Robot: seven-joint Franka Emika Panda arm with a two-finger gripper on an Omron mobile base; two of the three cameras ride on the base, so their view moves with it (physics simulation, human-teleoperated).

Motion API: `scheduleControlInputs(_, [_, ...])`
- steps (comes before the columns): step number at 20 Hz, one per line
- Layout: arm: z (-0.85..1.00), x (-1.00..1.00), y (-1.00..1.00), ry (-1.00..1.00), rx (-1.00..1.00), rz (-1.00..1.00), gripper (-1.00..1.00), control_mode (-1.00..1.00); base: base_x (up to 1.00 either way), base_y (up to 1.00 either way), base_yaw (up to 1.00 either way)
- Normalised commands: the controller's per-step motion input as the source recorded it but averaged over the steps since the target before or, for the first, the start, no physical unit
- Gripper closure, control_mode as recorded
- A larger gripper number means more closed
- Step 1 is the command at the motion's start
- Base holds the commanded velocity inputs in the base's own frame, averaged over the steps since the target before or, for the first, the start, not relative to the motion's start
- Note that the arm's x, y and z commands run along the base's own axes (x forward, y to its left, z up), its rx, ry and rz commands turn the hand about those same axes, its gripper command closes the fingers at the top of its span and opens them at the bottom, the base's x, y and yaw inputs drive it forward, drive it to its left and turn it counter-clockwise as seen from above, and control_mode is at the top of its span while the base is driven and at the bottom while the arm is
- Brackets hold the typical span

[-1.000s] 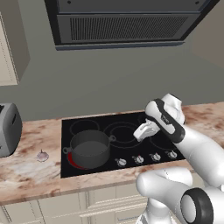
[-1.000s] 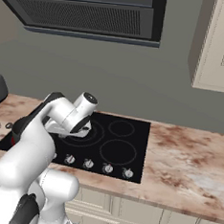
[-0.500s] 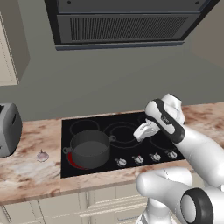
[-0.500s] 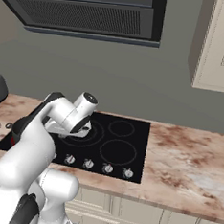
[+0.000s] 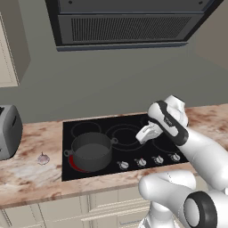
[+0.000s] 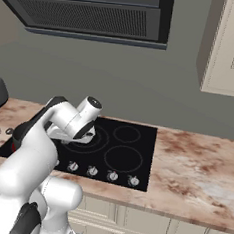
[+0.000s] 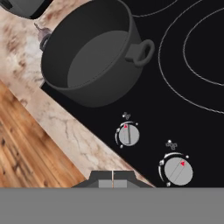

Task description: Turn on the burner for the pot on the stove. Wait thirty seconds for the pot to heat up. Then add the garlic to the pot.

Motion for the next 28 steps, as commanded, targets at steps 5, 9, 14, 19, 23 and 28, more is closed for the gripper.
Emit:
scheduleControlInputs(5, [0.00,0.00,0.00,0.00,0.00,0.00,1.00,-1.00,0.00,0.00,0.00])
scheduleControlInputs(9, [0.00,0.00,0.00,0.00,0.00,0.00,1.00,-1.00,0.00,0.00,0.00])
scheduleControlInputs(14, [0.00,0.00,0.00,0.00,0.00,0.00,1.00,-1.00,0.00,0.00,0.00])
scheduleControlInputs(19, [0.00,0.00,0.00,0.00,0.00,0.00,1.00,-1.00,0.00,0.00,0.00])
scheduleControlInputs(23, [0.00,0.00,0.00,0.00,0.00,0.00,1.00,-1.00,0.00,0.00,0.00])
scheduleControlInputs(28, [0.00,0.00,0.00,0.00,0.00,0.00,1.00,-1.00,0.00,0.00,0.00])
